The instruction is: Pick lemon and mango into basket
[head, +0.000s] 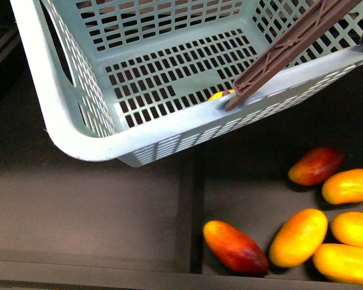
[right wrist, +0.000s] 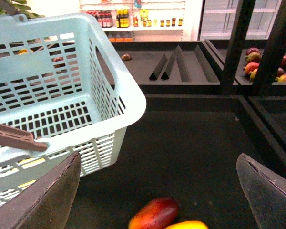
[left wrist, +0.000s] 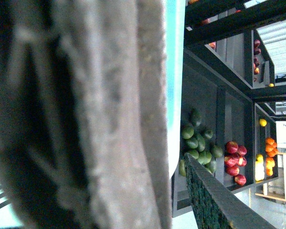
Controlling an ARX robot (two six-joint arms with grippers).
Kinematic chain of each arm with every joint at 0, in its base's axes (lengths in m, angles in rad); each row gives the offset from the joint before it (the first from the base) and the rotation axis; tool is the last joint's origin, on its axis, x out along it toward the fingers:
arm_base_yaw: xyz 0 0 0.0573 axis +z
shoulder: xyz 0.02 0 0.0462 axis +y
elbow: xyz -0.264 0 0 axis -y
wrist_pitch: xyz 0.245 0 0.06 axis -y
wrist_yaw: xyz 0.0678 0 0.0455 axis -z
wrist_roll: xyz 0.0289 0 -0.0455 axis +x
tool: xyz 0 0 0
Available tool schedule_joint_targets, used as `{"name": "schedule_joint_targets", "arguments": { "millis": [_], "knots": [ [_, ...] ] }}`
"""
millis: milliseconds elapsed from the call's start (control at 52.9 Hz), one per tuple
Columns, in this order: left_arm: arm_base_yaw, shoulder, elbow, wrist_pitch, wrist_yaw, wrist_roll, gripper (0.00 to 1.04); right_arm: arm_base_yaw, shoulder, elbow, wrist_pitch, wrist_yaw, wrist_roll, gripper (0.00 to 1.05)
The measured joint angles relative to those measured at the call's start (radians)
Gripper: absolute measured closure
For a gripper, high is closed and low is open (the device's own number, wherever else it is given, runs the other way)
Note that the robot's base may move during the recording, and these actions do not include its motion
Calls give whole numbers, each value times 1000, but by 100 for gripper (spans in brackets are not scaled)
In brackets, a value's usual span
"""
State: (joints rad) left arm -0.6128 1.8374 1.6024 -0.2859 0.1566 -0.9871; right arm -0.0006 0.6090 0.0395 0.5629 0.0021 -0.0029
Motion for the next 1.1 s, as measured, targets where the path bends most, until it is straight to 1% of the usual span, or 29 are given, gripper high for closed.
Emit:
{"name": "schedule_joint_targets", "arguments": {
  "millis": [189,246,321,359,378,397,435,454,491,548,624,699,737,775,869,964,1040,1096],
  "knots": [
    [16,-1,0,0,-8,-1,78,0,0,0,0,-11,0,9],
    [19,-1,0,0,-27,8,78,0,0,0,0,-8,0,9],
    [18,-1,0,0,-29,15,78,2,1,3,-9,8,8,9],
    [18,-1,0,0,-24,16,78,23,10,51,-159,98,56,9],
    [17,0,0,0,-19,14,78,27,15,68,-204,137,81,9],
    [16,0,0,0,-14,12,78,28,27,102,-291,185,107,9],
    [13,0,0,0,-8,7,78,18,50,148,-404,243,166,9],
    [12,0,0,0,-6,5,78,7,69,175,-467,258,196,9],
    [7,0,0,0,-4,3,78,-15,101,203,-533,254,235,9],
    [4,0,0,0,-1,3,78,-64,166,228,-576,202,286,9],
    [0,0,0,0,2,3,78,-132,267,253,-555,137,335,9],
    [-3,1,0,0,11,3,78,-254,475,323,-491,61,393,9],
    [-3,1,0,0,12,3,78,-301,590,366,-447,47,411,9],
    [-3,1,0,0,12,3,78,-331,682,403,-412,47,424,9],
    [-2,1,0,0,6,3,78,-365,838,473,-374,45,437,9],
    [-2,1,0,0,-3,3,78,-398,1064,568,-359,54,471,9],
    [-1,1,0,0,-3,2,78,-418,1246,638,-344,98,498,9],
    [0,0,0,0,-4,3,78,-424,1349,669,-324,113,510,9]
  ]
}}
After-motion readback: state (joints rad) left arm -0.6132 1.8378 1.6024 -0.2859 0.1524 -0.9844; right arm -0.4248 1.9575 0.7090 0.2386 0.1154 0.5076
